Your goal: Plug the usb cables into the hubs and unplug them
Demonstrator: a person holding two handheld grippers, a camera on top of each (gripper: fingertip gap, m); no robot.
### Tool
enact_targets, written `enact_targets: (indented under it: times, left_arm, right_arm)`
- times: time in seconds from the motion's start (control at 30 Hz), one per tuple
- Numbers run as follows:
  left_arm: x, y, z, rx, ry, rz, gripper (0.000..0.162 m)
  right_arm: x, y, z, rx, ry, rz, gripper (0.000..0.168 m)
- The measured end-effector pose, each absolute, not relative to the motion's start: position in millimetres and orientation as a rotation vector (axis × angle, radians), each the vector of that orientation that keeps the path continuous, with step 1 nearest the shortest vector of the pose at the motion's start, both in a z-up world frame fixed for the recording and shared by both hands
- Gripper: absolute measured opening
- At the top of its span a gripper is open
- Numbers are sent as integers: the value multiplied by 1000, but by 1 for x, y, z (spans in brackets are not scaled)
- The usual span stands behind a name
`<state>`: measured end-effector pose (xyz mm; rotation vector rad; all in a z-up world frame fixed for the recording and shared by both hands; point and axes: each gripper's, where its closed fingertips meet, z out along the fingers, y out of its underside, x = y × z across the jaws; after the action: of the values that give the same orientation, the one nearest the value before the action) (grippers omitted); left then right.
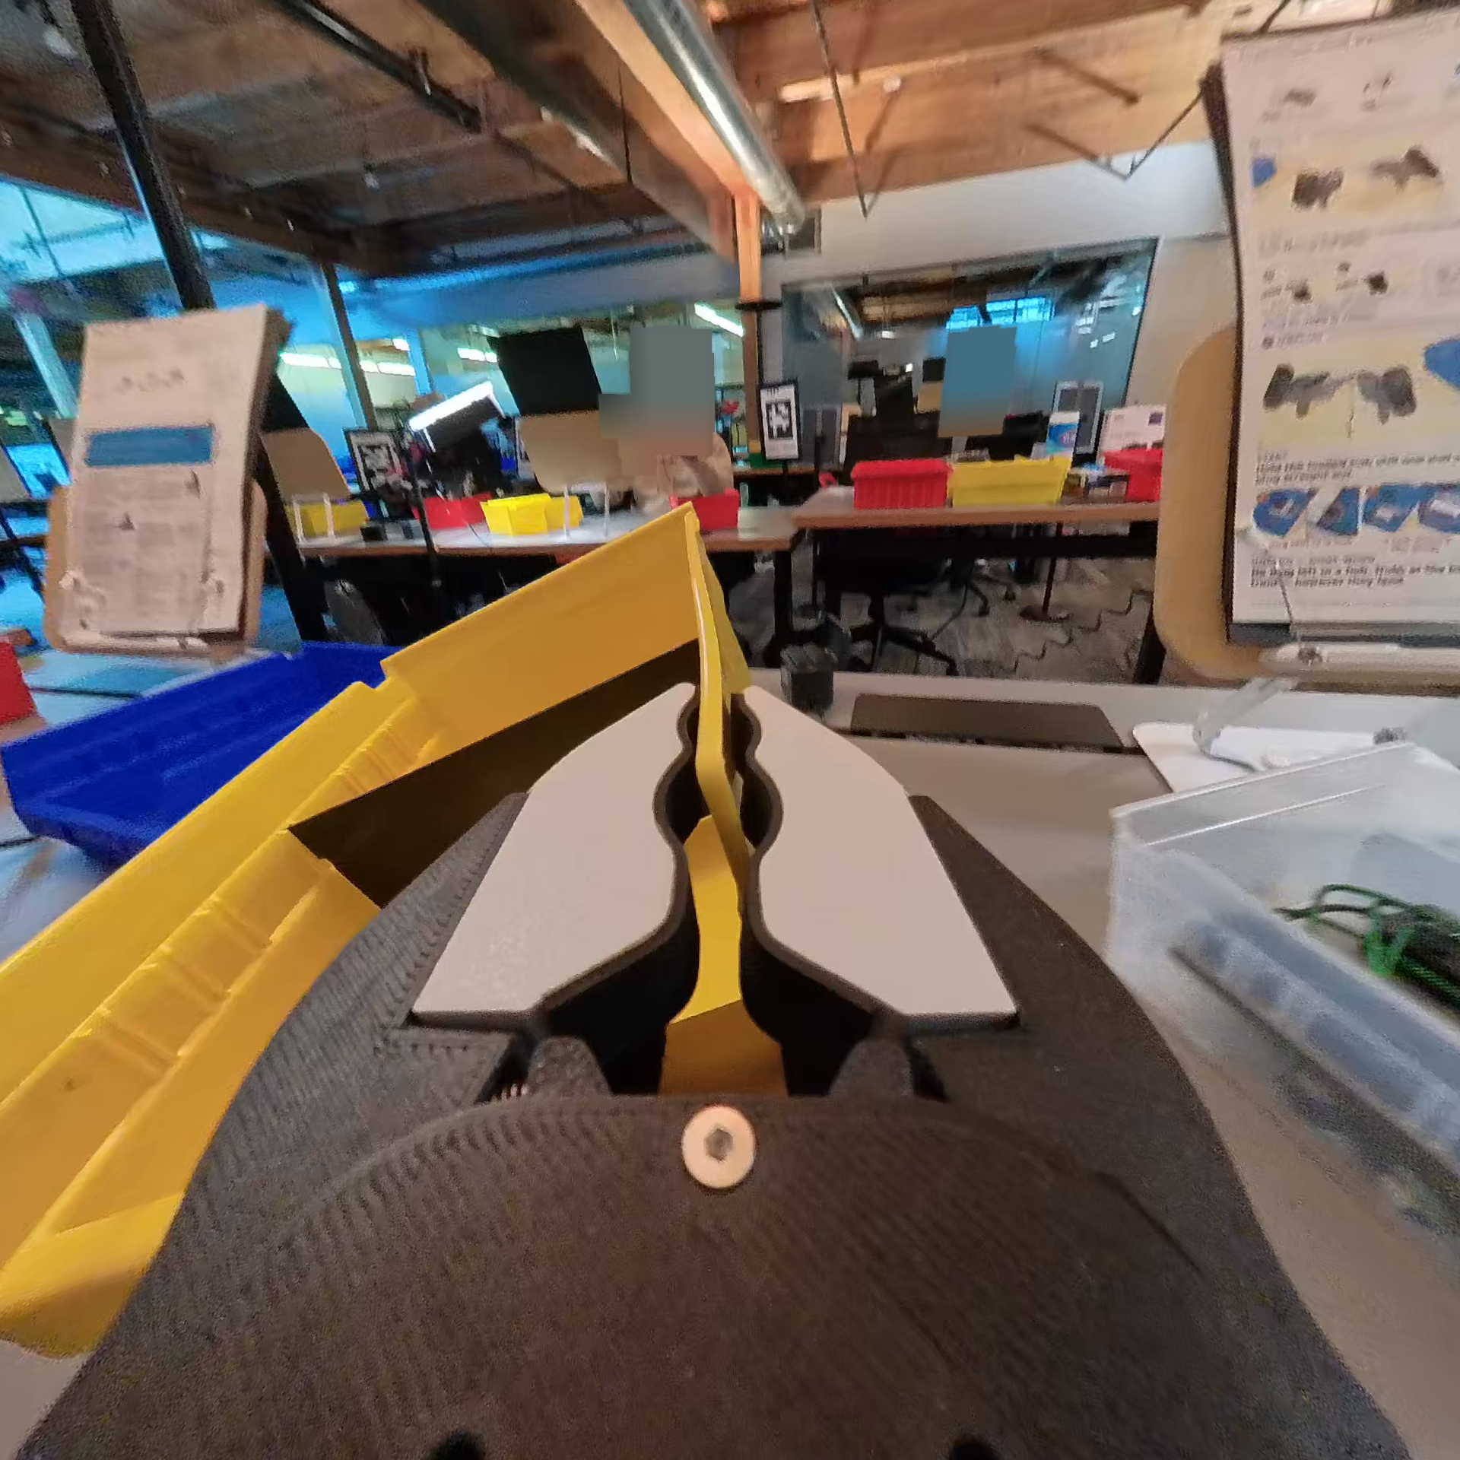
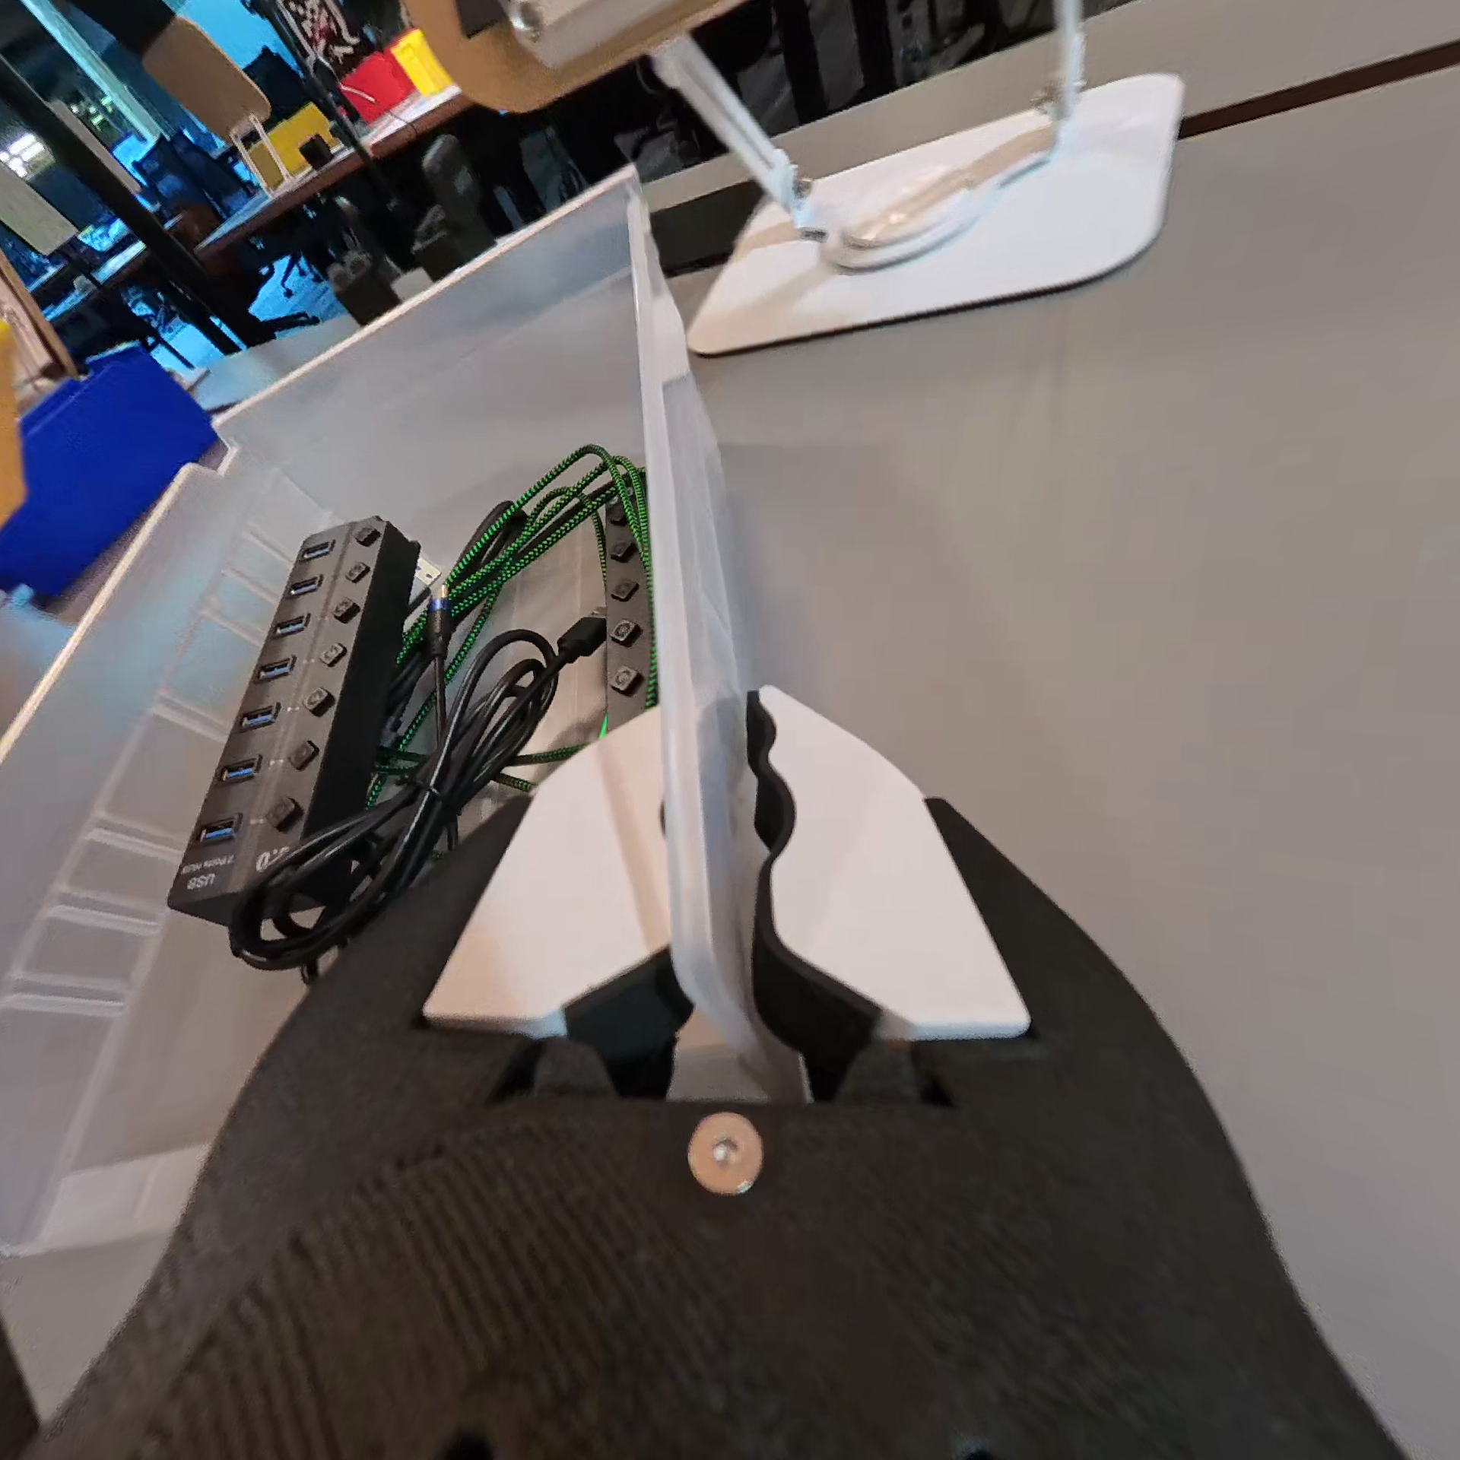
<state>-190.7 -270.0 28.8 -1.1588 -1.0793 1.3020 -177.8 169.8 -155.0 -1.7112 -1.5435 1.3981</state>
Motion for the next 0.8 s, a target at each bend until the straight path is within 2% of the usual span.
enact_targets:
  times: [0.1,0.27,0.47,0.63,0.8]
  left_arm:
    - [-178,-272,59,-1131,-1020,1361,5]
    - [-159,-271,95,-1072,-941,1398,5]
    - [-151,-262,108,-1060,-894,1360,5]
    - [-145,-240,115,-1068,-842,1284,5]
    - [-131,-181,123,-1128,-725,1179,5]
  right_arm:
    - [-201,115,-155,-1743,-1492,1404,10]
    - [-221,7,-148,-1732,-1476,1545,39]
    - [-215,-116,-138,-1481,-1827,1596,72]
    - [-194,-142,-100,-1288,-1891,1722,72]
    - [-167,-92,-66,-1123,-1873,1739,66]
